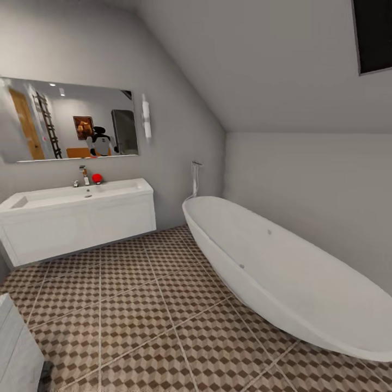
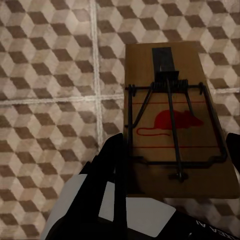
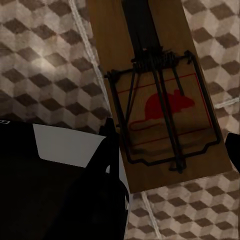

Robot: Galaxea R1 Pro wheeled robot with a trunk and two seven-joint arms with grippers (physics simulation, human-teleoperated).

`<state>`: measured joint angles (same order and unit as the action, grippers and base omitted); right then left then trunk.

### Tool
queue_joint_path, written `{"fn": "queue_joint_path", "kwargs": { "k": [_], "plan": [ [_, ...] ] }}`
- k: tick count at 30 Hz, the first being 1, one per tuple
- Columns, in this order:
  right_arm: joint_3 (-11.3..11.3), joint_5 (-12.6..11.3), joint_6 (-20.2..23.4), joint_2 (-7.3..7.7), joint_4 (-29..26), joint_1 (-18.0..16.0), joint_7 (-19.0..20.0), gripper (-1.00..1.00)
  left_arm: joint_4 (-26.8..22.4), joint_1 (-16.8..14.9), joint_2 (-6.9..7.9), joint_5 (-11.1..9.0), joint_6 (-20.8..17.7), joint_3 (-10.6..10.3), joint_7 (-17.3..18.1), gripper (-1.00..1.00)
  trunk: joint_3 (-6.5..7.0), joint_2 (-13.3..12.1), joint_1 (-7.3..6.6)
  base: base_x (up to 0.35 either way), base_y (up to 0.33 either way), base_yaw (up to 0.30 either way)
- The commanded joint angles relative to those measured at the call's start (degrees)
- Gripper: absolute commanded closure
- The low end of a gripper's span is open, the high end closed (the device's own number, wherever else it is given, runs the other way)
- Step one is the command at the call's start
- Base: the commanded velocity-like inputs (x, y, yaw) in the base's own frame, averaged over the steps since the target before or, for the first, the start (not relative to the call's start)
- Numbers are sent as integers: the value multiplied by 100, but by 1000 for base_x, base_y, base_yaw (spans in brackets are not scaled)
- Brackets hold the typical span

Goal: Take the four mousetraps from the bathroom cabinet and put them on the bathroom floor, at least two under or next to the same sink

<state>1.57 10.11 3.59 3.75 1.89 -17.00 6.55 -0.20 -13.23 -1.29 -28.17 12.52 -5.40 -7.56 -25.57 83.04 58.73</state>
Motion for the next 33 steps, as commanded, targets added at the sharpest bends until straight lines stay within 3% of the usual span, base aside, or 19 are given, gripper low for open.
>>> {"fn": "queue_joint_path", "kwargs": {
  "k": [1,9,33],
  "plan": [
    [19,44,10,3,5,-5,13,100,3,-4,-3,-30,14,-49,-37,100,-6,3,0,0,0,278],
    [19,44,9,3,5,-5,13,100,3,-4,38,-41,14,-45,-36,100,-6,3,0,91,0,278],
    [19,44,1,-3,5,-5,13,100,3,-4,77,-40,14,-48,-33,100,-6,3,0,315,0,267]
  ]
}}
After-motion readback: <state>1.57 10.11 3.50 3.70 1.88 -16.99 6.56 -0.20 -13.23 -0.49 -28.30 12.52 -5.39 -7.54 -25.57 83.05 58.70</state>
